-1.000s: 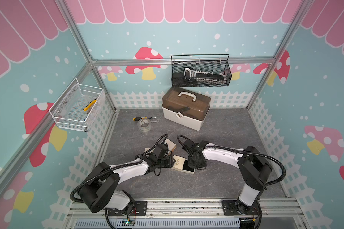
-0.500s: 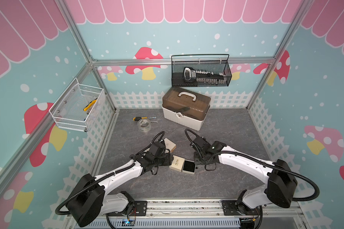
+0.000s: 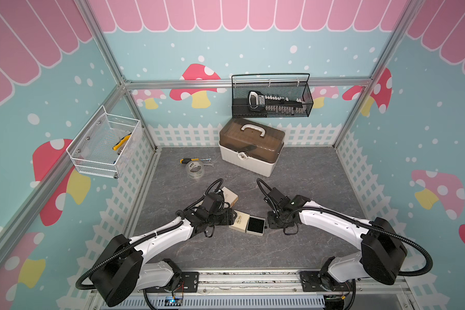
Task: Place the earrings into the drawer-style jewelry box
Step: Adjust the drawer in the jewelry box.
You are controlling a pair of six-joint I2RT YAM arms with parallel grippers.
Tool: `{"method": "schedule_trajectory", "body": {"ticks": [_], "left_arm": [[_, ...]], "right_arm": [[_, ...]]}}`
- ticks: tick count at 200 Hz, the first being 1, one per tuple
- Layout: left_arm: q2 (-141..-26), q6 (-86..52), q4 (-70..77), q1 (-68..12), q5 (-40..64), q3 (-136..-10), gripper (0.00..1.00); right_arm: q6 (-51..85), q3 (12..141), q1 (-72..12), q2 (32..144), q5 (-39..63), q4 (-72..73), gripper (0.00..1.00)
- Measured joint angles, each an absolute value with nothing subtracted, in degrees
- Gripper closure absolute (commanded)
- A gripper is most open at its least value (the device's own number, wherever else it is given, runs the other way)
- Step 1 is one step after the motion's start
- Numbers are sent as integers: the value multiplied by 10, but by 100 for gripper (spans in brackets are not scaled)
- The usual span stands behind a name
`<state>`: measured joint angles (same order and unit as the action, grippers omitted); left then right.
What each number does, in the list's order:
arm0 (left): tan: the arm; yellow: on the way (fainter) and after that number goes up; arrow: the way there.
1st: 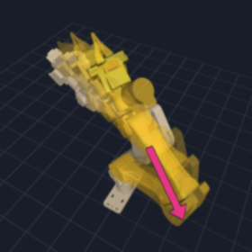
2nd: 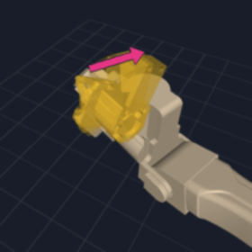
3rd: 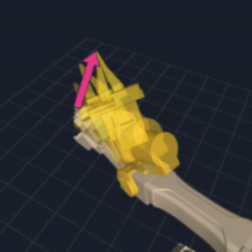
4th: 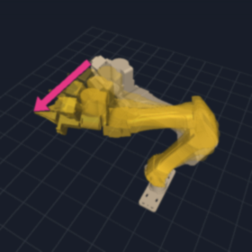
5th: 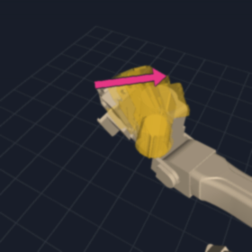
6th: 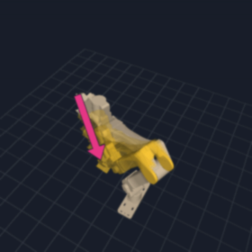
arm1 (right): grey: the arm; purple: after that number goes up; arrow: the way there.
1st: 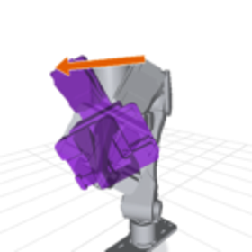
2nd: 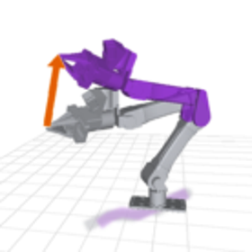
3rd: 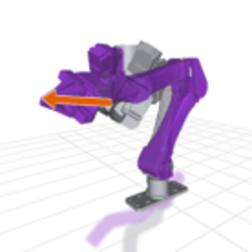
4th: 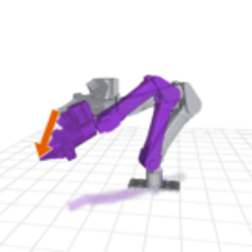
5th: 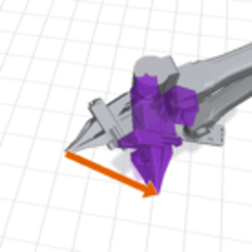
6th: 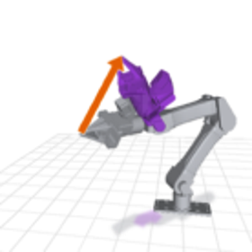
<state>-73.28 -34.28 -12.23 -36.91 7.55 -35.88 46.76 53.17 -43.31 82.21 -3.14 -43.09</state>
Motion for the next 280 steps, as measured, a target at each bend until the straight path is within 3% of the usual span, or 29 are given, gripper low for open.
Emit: {"method": "schedule_trajectory", "body": {"ticks": [144,280], "left_arm": [[-804,-343,-72,-402,102,-351,32],[-812,-343,-62,-415,100,-351,33]], "right_arm": [[462,513,-432,894,87,-377,85],[463,547,-437,922,91,-359,86]]}}
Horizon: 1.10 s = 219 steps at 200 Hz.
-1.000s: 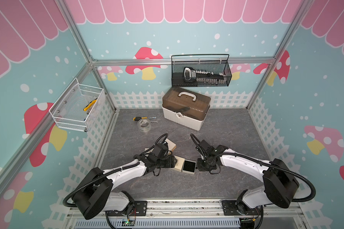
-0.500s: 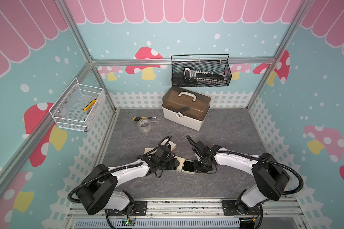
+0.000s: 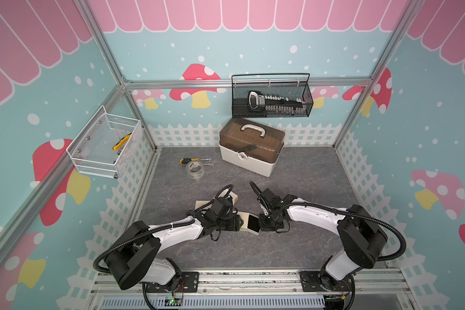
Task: Place the earrings into the drawer-style jewelry box
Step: Adjust the drawer in the jewelry box.
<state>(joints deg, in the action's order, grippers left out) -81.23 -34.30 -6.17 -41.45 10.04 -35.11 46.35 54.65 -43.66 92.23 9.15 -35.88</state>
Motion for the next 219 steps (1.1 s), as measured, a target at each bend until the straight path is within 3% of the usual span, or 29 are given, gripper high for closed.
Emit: {"method": "schedule_trajectory", "body": {"ticks": [19,48,82,166,219], "left_arm": [[-812,-344,-67,-415,84,-351,29],[-805,-352,-75,-413,60,-351,24],[-803,-354,-74,-409,52,-351,31],[-828,-355,-49,-405,51,-352,38],[-840,-355,-27,-405,56,-352,43]], "right_arm": [[469,550,-437,922,64,-372,85],[491,550,-437,893,21,-390,71],[528,550,-444,850,11,-371,63],[556,574,-455,933,18,-349,64],[557,581,-455,958,25,-342,75]]}}
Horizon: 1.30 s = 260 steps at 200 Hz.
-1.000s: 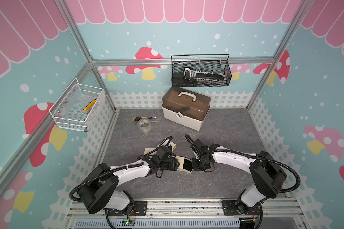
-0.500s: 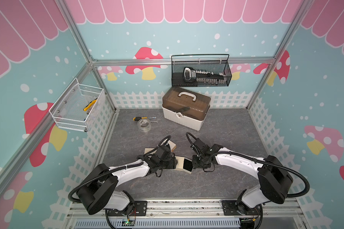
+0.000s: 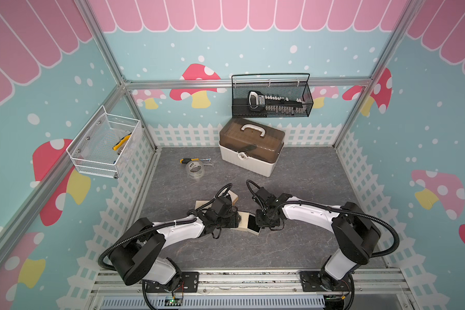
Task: Place the earrings into the drawer-style jewelry box
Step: Adjust the drawer in the jewelry box.
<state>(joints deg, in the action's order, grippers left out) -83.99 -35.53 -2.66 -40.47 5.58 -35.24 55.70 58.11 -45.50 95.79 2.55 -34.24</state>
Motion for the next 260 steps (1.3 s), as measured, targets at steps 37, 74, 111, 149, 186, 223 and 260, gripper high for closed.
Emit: {"method": "schedule_trajectory", "body": {"ticks": [37,74,111,149,186,223,260], "left_arm": [[-849,-353,-16,-405,59,-357,46],[-853,-353,-8,-405,60,-357,46],[-856,-351,-5,-405,60,-359,46],[-860,-351,-5,-405,60,-364,46],[-861,-351,-5,-405,60,-364,46],[-861,-351,-5,-405,60,-364,46],[-860,-351,-6,-405,60,-364,46]], "right_arm": [[559,583,-455,961,24,-345,83],[558,589,-455,961,19,-352,87],[558,590,-455,961,8,-352,90],[558,594,-455,961,0,-356,91],[557,603,-455,962,-3,-362,91],[555,613,-456,967,-4,-367,90],[555,613,-460,972,-3,-367,89]]}}
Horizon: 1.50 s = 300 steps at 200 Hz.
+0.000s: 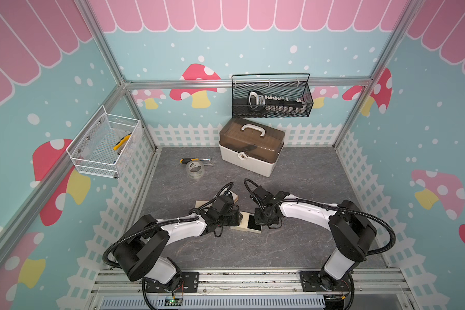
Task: Place the earrings into the drawer-style jewelry box
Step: Adjust the drawer in the jewelry box, then pick up the earring from the inner lining.
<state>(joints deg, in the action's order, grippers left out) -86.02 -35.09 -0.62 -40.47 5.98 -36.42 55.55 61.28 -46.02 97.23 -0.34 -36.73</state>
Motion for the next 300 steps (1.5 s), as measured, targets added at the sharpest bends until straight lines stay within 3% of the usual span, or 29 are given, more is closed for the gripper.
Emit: {"method": "schedule_trajectory", "body": {"ticks": [33,53,73,115,162,208,253,300], "left_arm": [[-857,-351,-12,-405,56,-364,43],[-851,-350,-22,-404,50,-364,34],[-829,-346,-47,-403,46,-362,26],[-716,-336,-86,-398,30,-361,15],[-613,-328,-70,-417,8,-342,11],[-630,-330,-16,-475,6,-323,12],[-707,-352,58,-514,19,-320,14],[-767,-361,117,-562,16,-319,16]], "right_arm": [[552,613,-463,972,0,-369,78],[547,613,-465,971,-1,-371,66],[540,611,-466,956,-7,-375,59],[495,587,-465,834,-61,-380,55],[373,508,-442,697,-104,-346,43],[287,504,-361,705,-1,-371,57],[221,504,-316,807,107,-399,61],[178,516,-300,867,136,-417,68]]}}
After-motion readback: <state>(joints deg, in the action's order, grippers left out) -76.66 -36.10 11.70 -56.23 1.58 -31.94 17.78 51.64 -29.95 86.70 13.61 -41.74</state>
